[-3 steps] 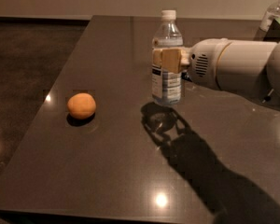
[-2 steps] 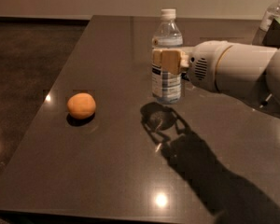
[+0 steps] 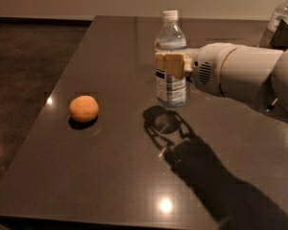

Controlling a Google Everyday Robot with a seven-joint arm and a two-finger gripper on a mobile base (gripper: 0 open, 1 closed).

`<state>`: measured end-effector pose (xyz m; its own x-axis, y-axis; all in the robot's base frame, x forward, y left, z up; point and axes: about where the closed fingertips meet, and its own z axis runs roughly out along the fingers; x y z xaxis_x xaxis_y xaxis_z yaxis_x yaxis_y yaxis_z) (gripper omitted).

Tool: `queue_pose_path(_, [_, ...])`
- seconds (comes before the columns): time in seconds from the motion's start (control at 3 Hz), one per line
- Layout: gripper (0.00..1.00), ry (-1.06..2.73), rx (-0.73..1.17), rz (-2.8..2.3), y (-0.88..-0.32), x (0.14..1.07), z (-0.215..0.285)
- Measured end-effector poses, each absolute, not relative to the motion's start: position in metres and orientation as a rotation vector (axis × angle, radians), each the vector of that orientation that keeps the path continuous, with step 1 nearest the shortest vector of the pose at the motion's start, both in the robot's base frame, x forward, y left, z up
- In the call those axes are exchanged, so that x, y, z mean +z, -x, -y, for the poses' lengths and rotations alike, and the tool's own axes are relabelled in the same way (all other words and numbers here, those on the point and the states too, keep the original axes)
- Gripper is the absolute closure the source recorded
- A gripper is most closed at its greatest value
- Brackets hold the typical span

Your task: Place blue plastic bottle upright

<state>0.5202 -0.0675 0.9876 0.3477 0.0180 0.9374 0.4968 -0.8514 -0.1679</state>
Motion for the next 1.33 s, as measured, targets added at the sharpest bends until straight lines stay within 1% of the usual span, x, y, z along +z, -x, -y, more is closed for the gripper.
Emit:
queue_pose_path(0.33, [1.0,2.169,-1.534,0.484,-0.521,0.986,0.067])
queue_pose_path(0.67, [1.0,2.072,-1.584,0.481,-0.523,0.979,0.079])
queue_pose_path(1.0, [1.0,1.967,-1.66,0.546,-0.513,0.969,0.089])
queue_pose_path(1.33, [1.0,1.882,-1.729,0.646,-0.499,0.962,0.089])
